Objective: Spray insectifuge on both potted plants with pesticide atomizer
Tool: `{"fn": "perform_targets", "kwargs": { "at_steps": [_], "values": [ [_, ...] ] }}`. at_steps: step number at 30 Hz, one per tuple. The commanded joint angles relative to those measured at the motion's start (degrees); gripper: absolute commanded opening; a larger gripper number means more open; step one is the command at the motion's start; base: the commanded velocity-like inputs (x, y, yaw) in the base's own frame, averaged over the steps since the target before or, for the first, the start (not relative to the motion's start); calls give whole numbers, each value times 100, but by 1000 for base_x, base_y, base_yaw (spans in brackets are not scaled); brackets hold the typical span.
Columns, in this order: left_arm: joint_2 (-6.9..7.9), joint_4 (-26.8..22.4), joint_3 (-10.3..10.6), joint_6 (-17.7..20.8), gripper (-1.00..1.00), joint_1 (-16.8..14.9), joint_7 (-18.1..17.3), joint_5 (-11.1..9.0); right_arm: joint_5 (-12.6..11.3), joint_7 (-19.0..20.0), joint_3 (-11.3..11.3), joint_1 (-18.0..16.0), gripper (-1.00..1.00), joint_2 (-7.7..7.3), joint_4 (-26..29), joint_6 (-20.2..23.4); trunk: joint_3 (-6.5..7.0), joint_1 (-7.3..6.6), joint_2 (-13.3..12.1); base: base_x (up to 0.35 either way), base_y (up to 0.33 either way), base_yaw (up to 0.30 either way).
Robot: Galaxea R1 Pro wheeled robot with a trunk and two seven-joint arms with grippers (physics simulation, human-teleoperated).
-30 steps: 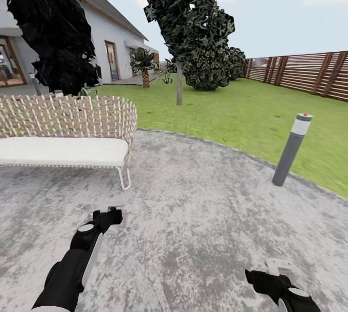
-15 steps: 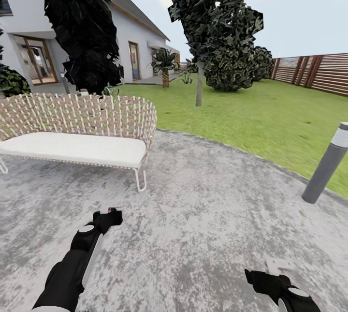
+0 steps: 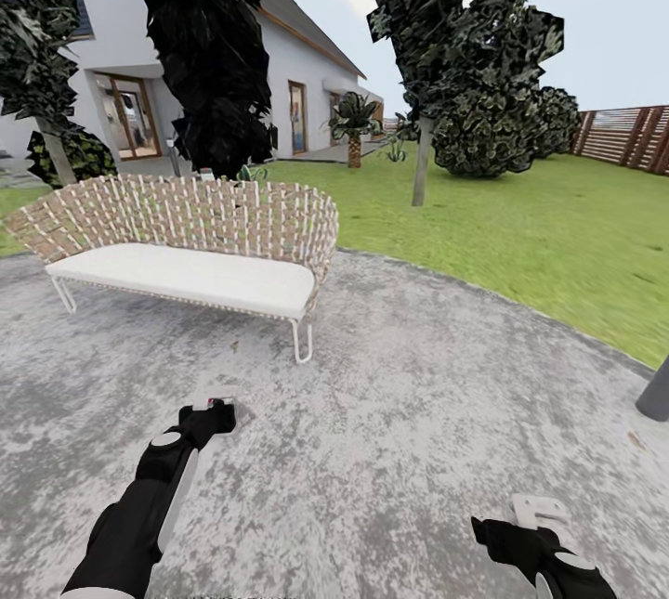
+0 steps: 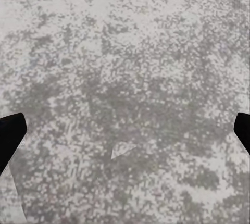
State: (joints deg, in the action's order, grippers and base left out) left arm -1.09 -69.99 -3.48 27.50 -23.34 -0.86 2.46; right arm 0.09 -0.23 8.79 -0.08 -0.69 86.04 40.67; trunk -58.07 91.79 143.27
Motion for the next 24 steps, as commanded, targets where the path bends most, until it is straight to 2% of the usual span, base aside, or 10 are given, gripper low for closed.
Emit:
{"fn": "perform_targets", "kwargs": {
  "at_steps": [1, 24],
  "values": [
    [-6, -6, -9, 28, -100, -4, -11, 26, 0, -3, 0, -1, 100, -2, 8, 28, -5, -1, 2, 0, 0, 257],
    [-14, -6, -4, 36, -100, -4, -11, 26, 0, -4, 0, -1, 100, -2, 7, 26, -5, -1, 2, 0, 0, 257]
  ]
}}
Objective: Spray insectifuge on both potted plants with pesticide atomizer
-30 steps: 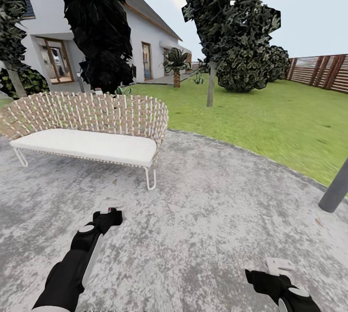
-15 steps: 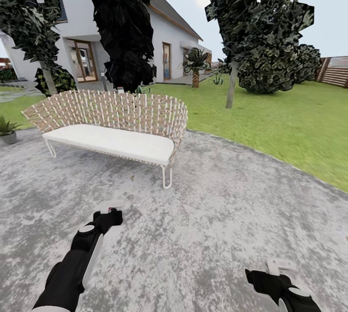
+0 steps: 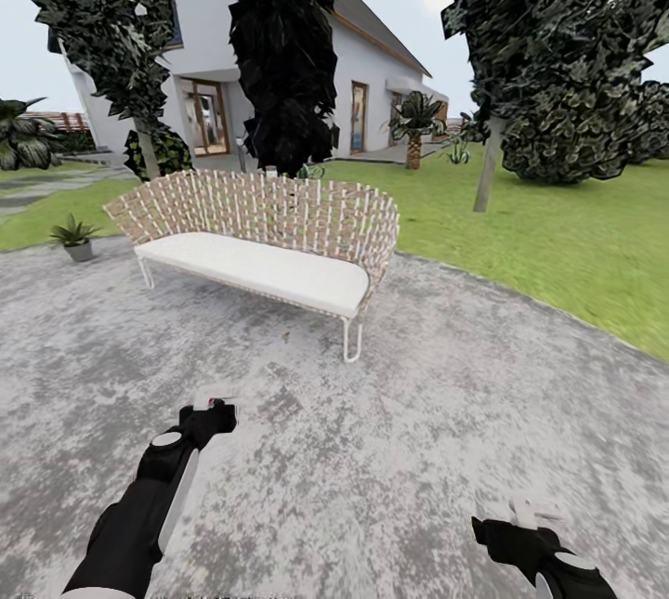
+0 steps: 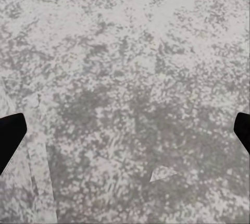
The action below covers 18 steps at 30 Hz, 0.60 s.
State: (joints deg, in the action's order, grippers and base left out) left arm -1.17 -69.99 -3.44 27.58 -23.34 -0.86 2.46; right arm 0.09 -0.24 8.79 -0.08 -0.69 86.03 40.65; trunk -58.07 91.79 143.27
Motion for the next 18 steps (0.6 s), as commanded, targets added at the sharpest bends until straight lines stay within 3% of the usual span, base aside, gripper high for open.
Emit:
{"fn": "perform_targets", "kwargs": {
  "at_steps": [1, 9, 18],
  "values": [
    [-6, -6, -8, 28, -100, -4, -11, 26, 0, -2, 0, -1, 100, -2, 9, 27, -5, -1, 2, 28, 0, 257],
    [-107, -6, -9, 28, -100, -4, -11, 26, 0, -2, 0, -1, 100, -2, 2, 28, -5, -1, 2, 73, 0, 257],
    [-120, -6, -8, 28, -100, -4, -11, 26, 0, -2, 0, -1, 100, -2, 2, 28, -5, -1, 2, 39, 0, 257]
  ]
}}
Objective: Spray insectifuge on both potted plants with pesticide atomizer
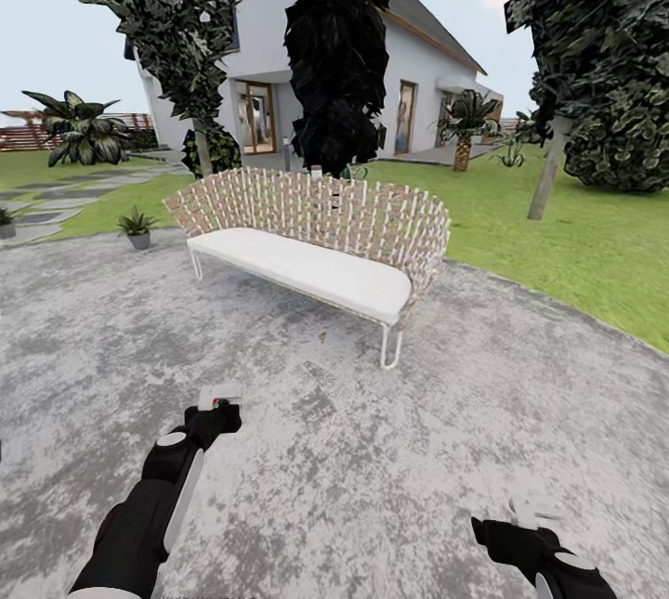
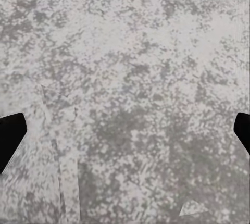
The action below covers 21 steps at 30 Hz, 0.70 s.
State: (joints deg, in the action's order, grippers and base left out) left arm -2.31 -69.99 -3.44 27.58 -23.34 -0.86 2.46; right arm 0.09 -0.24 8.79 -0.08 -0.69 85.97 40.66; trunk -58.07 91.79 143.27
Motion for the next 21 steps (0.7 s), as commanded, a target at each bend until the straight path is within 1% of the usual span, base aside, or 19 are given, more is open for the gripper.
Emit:
{"fn": "perform_targets", "kwargs": {
  "at_steps": [1, 6, 9, 21],
  "values": [
    [-6, -6, -8, 28, -100, -4, -11, 28, 0, -2, 0, -1, 100, -2, 10, 28, -5, -1, 2, 2, 0, 257],
    [-6, -6, -8, 28, -100, -4, -11, 26, 0, -2, 0, -1, 100, -2, 11, 29, -5, -1, 2, 20, 0, 257],
    [-6, -6, -8, 28, -100, -4, -11, 26, 0, -2, 0, -1, 100, -2, 12, 28, -5, -1, 2, 169, 0, 257],
    [-6, -2, -8, 28, -100, -4, -11, 26, 0, -2, 0, -1, 100, -2, 11, 27, -5, -1, 2, 318, 0, 257]
  ]
}}
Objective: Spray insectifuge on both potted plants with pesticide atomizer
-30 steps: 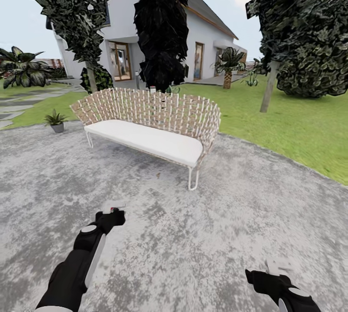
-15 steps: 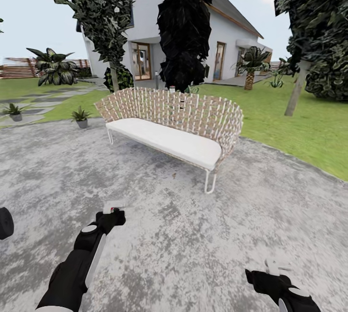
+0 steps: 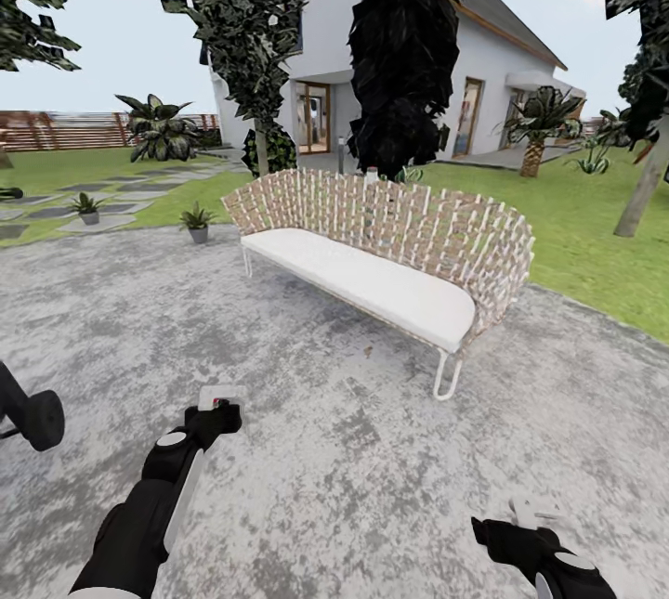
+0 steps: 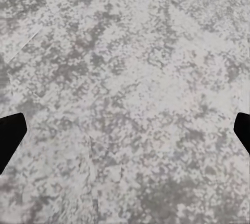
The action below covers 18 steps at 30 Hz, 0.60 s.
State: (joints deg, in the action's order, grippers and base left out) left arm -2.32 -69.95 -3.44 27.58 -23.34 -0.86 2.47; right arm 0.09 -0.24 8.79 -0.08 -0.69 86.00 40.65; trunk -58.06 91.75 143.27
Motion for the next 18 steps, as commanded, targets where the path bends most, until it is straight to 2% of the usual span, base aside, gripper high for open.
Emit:
{"fn": "perform_targets", "kwargs": {
  "at_steps": [1, 18],
  "values": [
    [-6, -6, -8, 29, -100, -4, -11, 25, 0, -2, 0, -1, 100, -2, 8, 29, -6, 2, 2, 336, 0, 257],
    [-11, -1, -8, 29, -100, -4, -11, 25, 0, -2, 0, -1, 100, -1, 8, 29, -6, 2, 2, 331, 0, 257]
  ]
}}
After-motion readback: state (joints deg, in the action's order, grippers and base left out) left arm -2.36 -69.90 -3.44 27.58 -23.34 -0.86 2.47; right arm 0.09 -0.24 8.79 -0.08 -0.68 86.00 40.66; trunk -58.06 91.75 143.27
